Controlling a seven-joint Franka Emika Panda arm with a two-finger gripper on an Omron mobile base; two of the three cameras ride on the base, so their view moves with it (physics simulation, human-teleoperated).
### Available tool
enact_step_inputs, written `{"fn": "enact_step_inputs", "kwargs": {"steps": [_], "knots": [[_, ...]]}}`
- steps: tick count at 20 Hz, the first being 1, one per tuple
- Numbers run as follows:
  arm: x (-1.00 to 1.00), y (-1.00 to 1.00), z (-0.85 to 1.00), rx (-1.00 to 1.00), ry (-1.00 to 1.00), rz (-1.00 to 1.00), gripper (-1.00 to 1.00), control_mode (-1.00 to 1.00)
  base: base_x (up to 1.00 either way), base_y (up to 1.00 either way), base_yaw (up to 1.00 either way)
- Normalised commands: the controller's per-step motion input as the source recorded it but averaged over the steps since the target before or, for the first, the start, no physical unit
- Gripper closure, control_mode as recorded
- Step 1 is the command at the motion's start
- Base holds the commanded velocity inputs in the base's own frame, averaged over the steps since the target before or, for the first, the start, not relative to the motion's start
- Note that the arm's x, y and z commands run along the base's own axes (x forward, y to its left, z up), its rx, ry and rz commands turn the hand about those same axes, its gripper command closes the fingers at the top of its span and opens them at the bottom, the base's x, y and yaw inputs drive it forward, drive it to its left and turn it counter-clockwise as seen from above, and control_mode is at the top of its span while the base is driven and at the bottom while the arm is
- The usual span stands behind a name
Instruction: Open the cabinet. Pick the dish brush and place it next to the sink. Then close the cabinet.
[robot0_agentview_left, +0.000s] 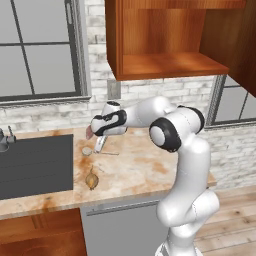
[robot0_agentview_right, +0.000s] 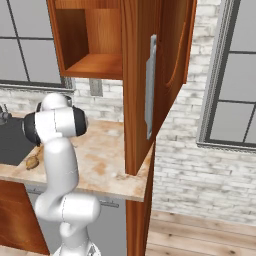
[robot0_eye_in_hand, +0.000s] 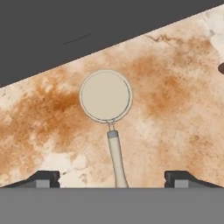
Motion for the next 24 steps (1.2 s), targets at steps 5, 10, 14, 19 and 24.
{"fn": "enact_step_inputs", "kwargs": {"steps": [5, 10, 14, 19, 24], "knots": [[-0.69, -0.12, 0.13, 0.00, -0.03, -0.04, -1.00, -1.00, 0.00, 0.00, 0.00], [-0.88, -0.33, 0.24, 0.00, -0.04, -0.15, -1.00, -1.00, 0.00, 0.00, 0.00], [-0.66, -0.46, 0.42, 0.00, 0.00, -0.16, -1.00, -1.00, 0.00, 0.00, 0.00], [-0.67, -0.36, 0.41, 0.00, 0.00, -0.18, -1.00, -1.00, 0.00, 0.00, 0.00], [-0.52, -0.33, 0.22, 0.00, 0.00, -0.21, -1.00, -1.00, 0.00, 0.00, 0.00]]}}
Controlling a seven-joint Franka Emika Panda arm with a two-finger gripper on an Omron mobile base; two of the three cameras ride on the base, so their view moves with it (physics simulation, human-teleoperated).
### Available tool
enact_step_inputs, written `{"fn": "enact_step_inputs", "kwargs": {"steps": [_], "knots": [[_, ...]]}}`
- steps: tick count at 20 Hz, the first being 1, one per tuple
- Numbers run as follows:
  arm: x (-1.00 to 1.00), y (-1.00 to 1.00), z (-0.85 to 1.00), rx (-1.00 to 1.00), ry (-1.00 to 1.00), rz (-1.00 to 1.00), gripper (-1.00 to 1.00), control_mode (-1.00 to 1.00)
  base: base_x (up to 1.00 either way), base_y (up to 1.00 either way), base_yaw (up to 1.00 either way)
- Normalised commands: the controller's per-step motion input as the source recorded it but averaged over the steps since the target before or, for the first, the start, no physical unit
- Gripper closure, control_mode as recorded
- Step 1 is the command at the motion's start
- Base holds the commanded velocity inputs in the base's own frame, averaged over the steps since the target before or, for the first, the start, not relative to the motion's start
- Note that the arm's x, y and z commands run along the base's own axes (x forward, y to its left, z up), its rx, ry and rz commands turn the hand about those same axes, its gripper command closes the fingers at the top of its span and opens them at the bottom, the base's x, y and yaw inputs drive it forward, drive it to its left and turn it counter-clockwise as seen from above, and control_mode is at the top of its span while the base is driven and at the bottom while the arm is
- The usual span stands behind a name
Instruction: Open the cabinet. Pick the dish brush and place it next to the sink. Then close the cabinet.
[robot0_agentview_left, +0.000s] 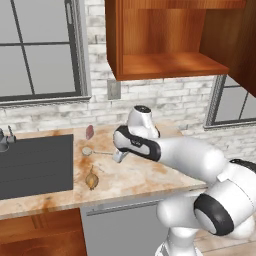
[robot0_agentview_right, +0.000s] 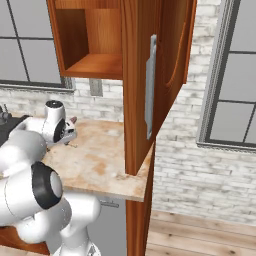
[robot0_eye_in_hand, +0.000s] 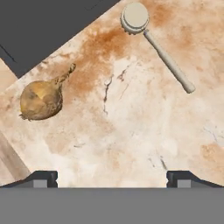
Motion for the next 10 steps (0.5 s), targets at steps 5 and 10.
{"fn": "enact_step_inputs", "kwargs": {"steps": [5, 10], "knots": [[-0.34, -0.47, 0.23, 0.00, 0.01, -0.25, -1.00, -1.00, 0.00, 0.00, 0.00], [-0.53, -0.50, 0.12, 0.00, 0.00, -0.31, -1.00, -1.00, 0.00, 0.00, 0.00]]}}
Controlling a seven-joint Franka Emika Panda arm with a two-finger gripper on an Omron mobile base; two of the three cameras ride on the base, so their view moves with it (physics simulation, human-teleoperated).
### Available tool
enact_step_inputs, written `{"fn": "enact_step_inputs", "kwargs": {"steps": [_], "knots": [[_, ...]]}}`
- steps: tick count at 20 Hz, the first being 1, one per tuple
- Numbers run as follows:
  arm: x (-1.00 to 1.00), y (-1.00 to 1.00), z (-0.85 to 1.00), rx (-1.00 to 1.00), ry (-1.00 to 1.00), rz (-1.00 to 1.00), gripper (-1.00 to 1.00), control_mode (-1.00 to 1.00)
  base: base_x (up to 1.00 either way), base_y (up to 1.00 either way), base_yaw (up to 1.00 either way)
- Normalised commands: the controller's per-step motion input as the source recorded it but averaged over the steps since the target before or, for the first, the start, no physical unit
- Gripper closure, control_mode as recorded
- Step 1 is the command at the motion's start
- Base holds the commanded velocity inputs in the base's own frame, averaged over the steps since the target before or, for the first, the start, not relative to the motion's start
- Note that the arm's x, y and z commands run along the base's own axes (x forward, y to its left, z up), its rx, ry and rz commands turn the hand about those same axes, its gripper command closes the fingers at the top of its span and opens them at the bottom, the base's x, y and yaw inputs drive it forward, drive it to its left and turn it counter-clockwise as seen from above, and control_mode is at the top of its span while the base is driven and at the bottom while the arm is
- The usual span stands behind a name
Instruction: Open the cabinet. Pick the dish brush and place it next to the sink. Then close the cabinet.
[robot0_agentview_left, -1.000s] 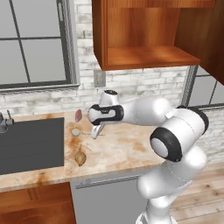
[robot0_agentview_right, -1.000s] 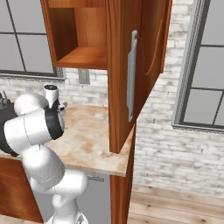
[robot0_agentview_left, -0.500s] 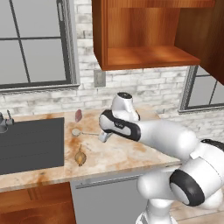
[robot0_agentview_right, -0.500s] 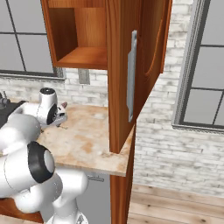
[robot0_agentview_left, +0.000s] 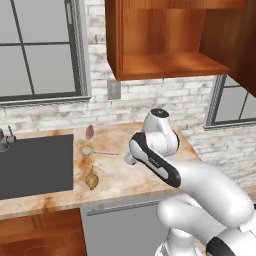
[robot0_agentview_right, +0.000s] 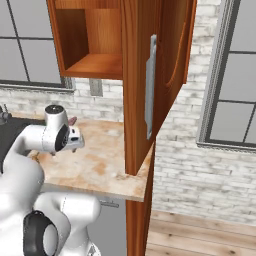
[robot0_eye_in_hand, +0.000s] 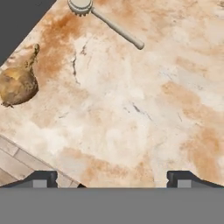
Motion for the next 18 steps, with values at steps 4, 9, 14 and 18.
{"fn": "enact_step_inputs", "kwargs": {"steps": [4, 9, 14, 18], "knots": [[-0.63, -0.39, 0.17, 0.00, 0.00, -0.33, -1.00, -1.00, 0.00, 0.00, 0.00], [-0.72, -0.30, 0.35, 0.00, -0.05, -0.21, -1.00, -1.00, 0.00, 0.00, 0.00], [-0.67, -0.30, 0.42, 0.00, -0.17, -0.11, -1.00, -1.00, 0.00, 0.00, 0.00], [-0.51, -0.19, 0.55, 0.00, -0.20, -0.08, -1.00, -1.00, 0.00, 0.00, 0.00]]}}
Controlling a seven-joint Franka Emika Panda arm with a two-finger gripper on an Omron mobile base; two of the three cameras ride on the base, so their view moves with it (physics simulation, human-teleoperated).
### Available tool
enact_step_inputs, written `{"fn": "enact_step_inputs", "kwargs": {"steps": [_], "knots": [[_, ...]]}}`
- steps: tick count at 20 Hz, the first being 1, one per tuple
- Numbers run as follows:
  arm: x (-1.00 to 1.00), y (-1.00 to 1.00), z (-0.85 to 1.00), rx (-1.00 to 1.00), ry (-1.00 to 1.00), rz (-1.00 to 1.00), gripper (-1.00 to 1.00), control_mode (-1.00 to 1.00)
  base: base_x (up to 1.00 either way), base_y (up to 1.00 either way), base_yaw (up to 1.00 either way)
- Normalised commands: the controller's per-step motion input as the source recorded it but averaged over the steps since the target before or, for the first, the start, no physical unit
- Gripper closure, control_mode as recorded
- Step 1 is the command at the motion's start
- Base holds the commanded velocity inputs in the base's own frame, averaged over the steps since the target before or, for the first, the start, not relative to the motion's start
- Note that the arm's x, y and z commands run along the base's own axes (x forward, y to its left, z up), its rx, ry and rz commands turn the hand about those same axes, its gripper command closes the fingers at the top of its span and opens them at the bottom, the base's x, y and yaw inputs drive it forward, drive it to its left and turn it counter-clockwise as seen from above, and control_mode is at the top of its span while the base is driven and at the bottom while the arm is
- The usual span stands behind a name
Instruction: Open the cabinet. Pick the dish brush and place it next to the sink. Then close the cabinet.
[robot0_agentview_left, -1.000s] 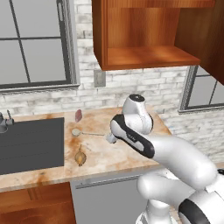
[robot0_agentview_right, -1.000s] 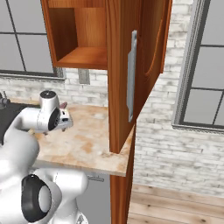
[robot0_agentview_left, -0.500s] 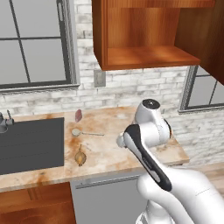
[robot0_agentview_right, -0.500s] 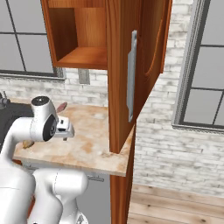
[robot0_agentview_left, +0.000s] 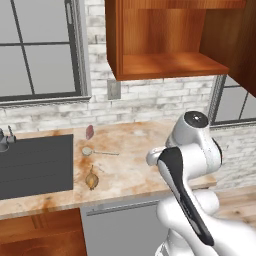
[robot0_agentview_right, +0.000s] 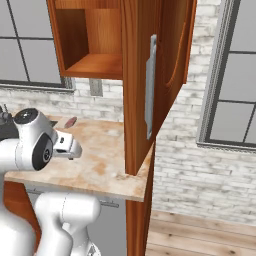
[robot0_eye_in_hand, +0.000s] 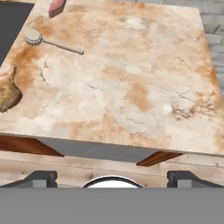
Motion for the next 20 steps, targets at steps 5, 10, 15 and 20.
{"fn": "enact_step_inputs", "kwargs": {"steps": [5, 10, 15, 20], "knots": [[-0.48, -0.23, 0.56, 0.00, -0.20, -0.08, -1.00, -1.00, 0.00, 0.00, 0.00], [-0.30, -0.21, 0.47, 0.00, -0.23, -0.02, -1.00, -1.00, 0.00, 0.00, 0.00], [-0.02, -0.06, 0.21, 0.08, -0.10, 0.00, -1.00, -1.00, 0.00, 0.00, 0.00], [0.00, -0.25, 0.45, 0.14, -0.05, 0.00, -1.00, -1.00, 0.00, 0.00, 0.00]]}}
